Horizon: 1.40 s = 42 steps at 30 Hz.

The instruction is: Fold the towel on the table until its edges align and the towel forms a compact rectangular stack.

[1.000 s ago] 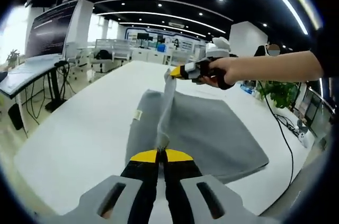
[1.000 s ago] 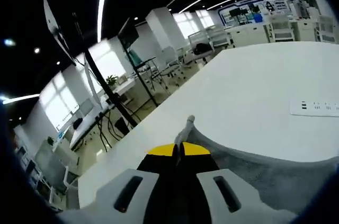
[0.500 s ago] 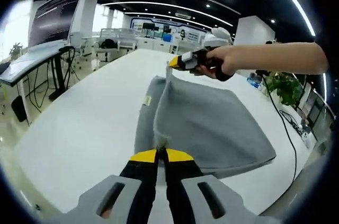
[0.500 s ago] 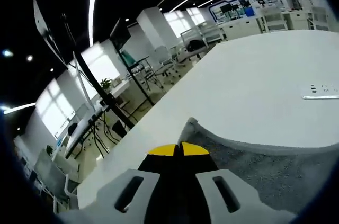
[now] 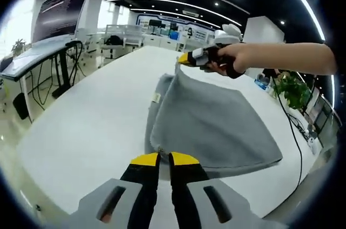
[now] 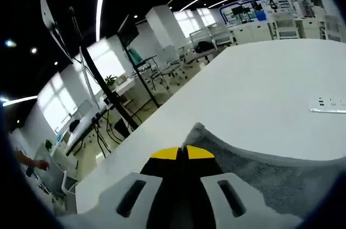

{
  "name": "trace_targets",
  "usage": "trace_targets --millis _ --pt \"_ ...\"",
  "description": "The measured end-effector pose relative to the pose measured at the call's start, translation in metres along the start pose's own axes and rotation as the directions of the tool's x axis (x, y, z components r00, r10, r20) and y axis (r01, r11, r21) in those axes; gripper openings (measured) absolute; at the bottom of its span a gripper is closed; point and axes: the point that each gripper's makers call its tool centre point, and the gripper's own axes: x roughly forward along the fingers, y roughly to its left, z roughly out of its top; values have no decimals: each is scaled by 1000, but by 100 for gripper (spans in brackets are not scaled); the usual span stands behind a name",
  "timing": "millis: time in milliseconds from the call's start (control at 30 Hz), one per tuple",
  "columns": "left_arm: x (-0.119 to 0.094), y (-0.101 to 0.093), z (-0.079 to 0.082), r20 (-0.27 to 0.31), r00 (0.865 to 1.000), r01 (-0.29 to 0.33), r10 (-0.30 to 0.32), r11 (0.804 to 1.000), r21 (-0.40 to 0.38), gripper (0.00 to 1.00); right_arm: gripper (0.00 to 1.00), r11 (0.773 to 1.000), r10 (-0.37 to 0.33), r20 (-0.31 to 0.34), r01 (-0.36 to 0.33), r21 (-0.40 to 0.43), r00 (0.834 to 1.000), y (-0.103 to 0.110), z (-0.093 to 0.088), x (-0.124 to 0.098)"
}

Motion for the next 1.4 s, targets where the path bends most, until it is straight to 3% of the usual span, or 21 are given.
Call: trace_targets --millis 233,533,700,967,1400 --pt "2 6 2 8 1000 -18 19 1000 -4 13 10 999 7 5 -7 -36 1000 2 4 -7" --pt "11 12 7 3 1000 -28 28 999 45 24 28 994 -20 -27 17 -108 999 -10 -7 -21" --pt "13 16 4 -11 999 -33 33 998 55 25 31 989 -39 -46 32 -141 998 -26 -13 -28" --pt "11 38 3 -35 997 -62 64 996 65 25 31 984 -88 -54 78 -163 995 -56 -18 -50" --pt "24 28 -4 -76 996 -33 38 997 71 24 31 967 -196 -57 183 -179 979 -123 -19 -99"
